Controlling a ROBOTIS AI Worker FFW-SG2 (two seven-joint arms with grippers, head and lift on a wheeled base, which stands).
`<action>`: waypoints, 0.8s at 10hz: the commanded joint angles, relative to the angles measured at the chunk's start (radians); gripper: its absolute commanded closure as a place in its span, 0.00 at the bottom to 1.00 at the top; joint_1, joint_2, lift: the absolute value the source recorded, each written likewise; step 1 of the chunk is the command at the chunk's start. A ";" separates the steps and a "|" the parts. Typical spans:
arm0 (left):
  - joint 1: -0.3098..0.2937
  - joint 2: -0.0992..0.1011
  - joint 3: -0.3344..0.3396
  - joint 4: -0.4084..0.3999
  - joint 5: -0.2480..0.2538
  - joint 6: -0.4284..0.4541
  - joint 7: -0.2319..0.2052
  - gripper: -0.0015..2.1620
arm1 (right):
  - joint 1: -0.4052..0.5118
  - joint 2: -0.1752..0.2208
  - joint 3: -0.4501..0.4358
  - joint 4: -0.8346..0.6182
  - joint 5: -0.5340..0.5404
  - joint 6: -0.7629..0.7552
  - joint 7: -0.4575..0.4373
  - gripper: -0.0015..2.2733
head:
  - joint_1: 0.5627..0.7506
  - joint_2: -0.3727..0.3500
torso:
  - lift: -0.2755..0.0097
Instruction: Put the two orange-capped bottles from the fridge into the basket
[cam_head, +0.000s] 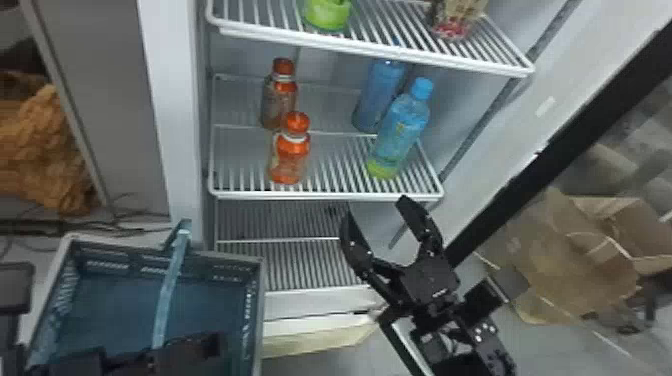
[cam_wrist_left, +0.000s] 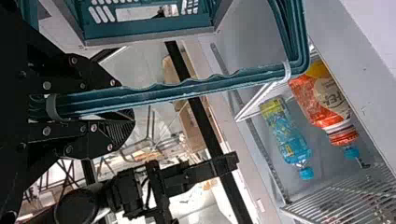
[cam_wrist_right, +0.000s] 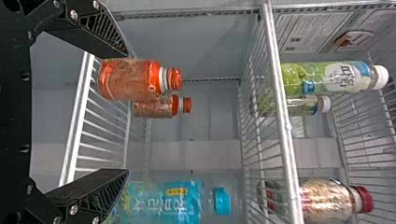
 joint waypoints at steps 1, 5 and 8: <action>0.005 -0.002 0.003 0.000 0.003 -0.002 0.000 0.54 | -0.033 -0.011 0.027 0.033 -0.006 -0.002 0.001 0.07 | 0.70 0.11 | 0.14; 0.009 -0.003 0.003 0.000 0.009 -0.004 0.000 0.54 | -0.161 -0.020 0.077 0.164 0.000 -0.002 0.001 0.07 | 0.70 0.16 | 0.14; 0.049 -0.018 0.005 -0.002 0.035 -0.004 0.000 0.54 | -0.237 -0.025 0.115 0.235 0.002 -0.019 -0.001 0.07 | 0.70 0.21 | 0.14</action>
